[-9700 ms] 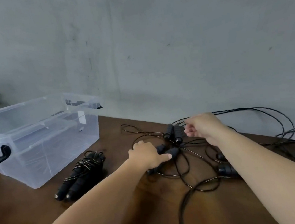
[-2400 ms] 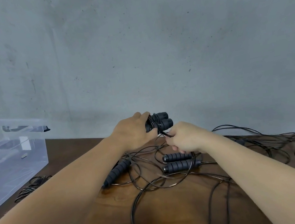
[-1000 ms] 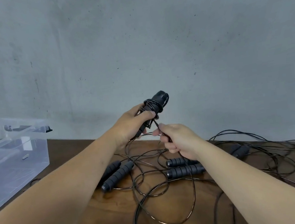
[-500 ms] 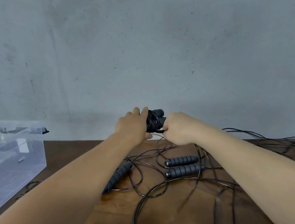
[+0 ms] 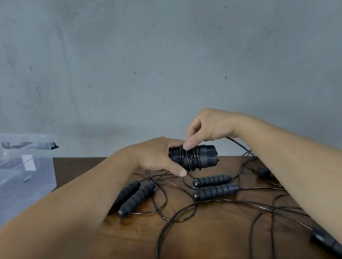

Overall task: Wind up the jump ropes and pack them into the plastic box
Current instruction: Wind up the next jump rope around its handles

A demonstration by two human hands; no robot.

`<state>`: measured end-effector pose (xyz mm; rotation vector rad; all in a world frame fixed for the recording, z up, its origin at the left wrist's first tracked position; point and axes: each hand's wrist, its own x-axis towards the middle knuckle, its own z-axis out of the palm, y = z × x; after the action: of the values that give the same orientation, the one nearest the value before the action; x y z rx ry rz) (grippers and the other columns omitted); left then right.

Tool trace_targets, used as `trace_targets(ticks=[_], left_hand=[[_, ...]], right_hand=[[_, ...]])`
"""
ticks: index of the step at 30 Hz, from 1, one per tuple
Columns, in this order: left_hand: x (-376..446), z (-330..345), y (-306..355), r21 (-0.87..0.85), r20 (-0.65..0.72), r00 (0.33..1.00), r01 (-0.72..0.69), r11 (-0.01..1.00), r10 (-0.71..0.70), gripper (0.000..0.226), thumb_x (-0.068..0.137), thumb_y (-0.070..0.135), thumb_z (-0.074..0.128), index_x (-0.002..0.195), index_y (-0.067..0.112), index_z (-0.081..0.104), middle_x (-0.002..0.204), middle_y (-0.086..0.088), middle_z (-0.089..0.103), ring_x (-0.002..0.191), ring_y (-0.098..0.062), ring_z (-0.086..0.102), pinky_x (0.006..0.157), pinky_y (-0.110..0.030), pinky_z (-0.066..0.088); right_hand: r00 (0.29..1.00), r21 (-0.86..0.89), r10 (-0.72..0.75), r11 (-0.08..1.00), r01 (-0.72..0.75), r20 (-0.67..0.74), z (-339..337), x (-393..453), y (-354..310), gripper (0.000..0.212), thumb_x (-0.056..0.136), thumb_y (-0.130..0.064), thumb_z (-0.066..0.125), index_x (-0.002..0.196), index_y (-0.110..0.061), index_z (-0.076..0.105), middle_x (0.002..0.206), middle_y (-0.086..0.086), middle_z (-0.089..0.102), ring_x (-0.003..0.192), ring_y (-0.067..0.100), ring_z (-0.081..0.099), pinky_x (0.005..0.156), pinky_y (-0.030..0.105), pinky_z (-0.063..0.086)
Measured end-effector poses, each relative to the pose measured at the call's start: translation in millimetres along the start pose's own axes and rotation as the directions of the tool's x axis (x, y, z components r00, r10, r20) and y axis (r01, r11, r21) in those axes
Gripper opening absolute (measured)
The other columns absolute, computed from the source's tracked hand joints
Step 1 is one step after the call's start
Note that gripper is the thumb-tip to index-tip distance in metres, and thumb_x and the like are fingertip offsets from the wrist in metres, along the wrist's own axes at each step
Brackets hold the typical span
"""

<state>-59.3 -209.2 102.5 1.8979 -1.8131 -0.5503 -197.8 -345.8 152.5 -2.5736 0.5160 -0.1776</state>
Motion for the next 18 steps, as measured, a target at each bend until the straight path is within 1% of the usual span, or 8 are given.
trace_targets(ticks=[2,4,6,8,10,13,16,18], left_hand=[[-5,1,-3,-0.185,0.000,1.000,-0.002,0.983,0.002,0.053,0.075,0.027,0.082,0.121,0.037,0.057,0.110,0.015,0.069,0.105,-0.005,0.063,0.094,-0.022,0.044],[-7,5,-7,-0.353,0.000,1.000,-0.022,0.936,0.023,0.059,0.068,0.032,0.084,0.121,0.035,0.060,0.114,0.012,0.070,0.108,-0.006,0.064,0.097,-0.023,0.045],[-6,11,-9,-0.489,-0.007,0.999,-0.048,0.871,0.051,0.063,0.061,0.037,0.081,0.121,0.029,0.062,0.116,0.006,0.070,0.110,-0.012,0.064,0.098,-0.026,0.047],[-2,16,-13,-0.609,-0.037,0.996,-0.082,0.789,0.075,0.067,0.062,0.033,0.080,0.125,0.018,0.061,0.115,0.000,0.069,0.106,-0.016,0.064,0.093,-0.029,0.049],[3,19,-16,-0.655,-0.096,0.994,-0.097,0.749,0.044,0.081,0.061,0.034,0.081,0.135,0.017,0.053,0.124,-0.002,0.065,0.113,-0.017,0.061,0.099,-0.035,0.047],[7,21,-19,-0.693,-0.169,0.986,-0.105,0.714,-0.019,0.099,0.058,0.037,0.083,0.146,0.031,0.038,0.134,0.001,0.059,0.118,-0.019,0.059,0.091,-0.033,0.049],[10,24,-19,-0.709,-0.212,0.977,-0.139,0.691,-0.021,0.083,0.068,0.034,0.078,0.144,0.032,0.044,0.126,0.000,0.063,0.099,-0.012,0.062,0.070,-0.024,0.049],[12,25,-19,-0.733,-0.281,0.957,-0.160,0.661,-0.079,0.070,0.074,0.032,0.077,0.139,0.030,0.051,0.115,-0.002,0.068,0.088,-0.013,0.061,0.066,-0.024,0.047]], right_hand=[[1.000,0.261,0.004,0.965,0.000,-0.015,4,2,9,0.033,0.057,-0.044,0.086,0.077,-0.020,0.077,0.072,-0.007,0.069,0.069,0.009,0.061,0.071,0.028,0.050],[0.999,0.509,0.032,0.861,-0.023,-0.010,9,2,16,0.028,0.061,-0.035,0.080,0.080,-0.015,0.073,0.074,0.000,0.069,0.067,0.015,0.063,0.070,0.030,0.054],[0.998,0.649,0.068,0.759,-0.058,0.010,14,2,23,0.032,0.071,-0.029,0.076,0.093,-0.008,0.067,0.076,0.001,0.070,0.067,0.014,0.066,0.065,0.027,0.054],[0.997,0.772,0.076,0.634,-0.044,-0.006,23,6,30,0.023,0.085,-0.022,0.069,0.102,-0.007,0.065,0.082,0.001,0.071,0.072,0.015,0.067,0.070,0.029,0.053],[0.994,0.839,0.098,0.545,-0.004,-0.058,32,10,33,0.010,0.094,-0.018,0.060,0.098,-0.014,0.068,0.080,0.000,0.070,0.070,0.014,0.064,0.069,0.028,0.050],[0.982,0.857,0.120,0.511,0.063,-0.144,48,13,33,0.029,0.101,-0.010,0.044,0.082,-0.017,0.065,0.059,-0.004,0.054,0.047,0.007,0.039,0.045,0.020,0.024],[0.964,0.831,0.186,0.553,0.056,-0.189,61,11,35,0.033,0.101,-0.005,0.034,0.081,-0.010,0.059,0.053,-0.003,0.047,0.045,0.008,0.030,0.046,0.023,0.018],[0.960,0.799,0.211,0.601,0.023,-0.186,70,9,37,0.028,0.103,-0.015,0.039,0.089,-0.005,0.060,0.057,-0.002,0.050,0.045,0.009,0.030,0.043,0.021,0.021]])
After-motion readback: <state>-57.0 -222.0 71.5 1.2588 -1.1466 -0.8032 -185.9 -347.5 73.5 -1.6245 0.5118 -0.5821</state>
